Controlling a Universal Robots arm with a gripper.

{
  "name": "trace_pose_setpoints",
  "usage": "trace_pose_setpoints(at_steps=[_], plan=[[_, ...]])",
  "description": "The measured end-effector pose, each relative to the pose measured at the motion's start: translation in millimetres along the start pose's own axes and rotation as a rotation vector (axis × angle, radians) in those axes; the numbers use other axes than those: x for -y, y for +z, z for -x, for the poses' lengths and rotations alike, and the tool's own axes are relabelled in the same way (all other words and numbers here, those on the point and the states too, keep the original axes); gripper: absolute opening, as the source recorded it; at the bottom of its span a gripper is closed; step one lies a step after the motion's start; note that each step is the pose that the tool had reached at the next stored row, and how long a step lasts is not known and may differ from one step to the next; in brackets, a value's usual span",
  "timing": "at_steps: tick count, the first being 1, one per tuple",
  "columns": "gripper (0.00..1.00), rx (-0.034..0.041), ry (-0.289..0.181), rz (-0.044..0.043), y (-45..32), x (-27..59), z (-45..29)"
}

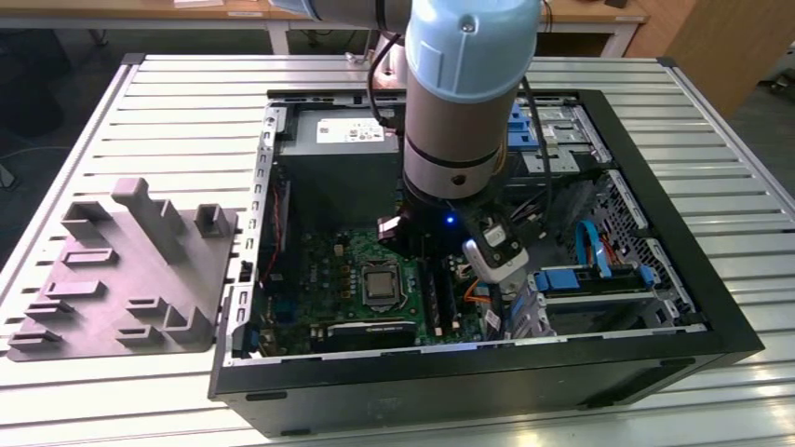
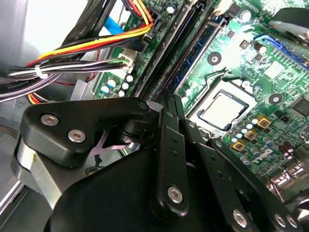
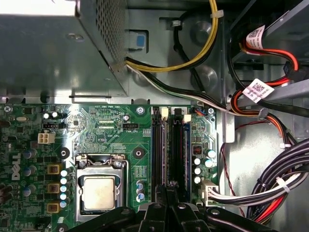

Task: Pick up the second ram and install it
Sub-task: 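Insert the second ram into the second slot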

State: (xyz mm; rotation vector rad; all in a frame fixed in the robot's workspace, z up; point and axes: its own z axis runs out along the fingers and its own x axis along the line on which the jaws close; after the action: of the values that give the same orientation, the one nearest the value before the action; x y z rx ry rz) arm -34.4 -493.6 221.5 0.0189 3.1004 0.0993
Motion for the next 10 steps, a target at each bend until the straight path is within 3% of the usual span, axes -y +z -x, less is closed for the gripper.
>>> trace_pose_setpoints(at_steps=[10], plan=[[0.11,-0.0002,0.0,-0.0057,-5.3,-0.3,0.2]])
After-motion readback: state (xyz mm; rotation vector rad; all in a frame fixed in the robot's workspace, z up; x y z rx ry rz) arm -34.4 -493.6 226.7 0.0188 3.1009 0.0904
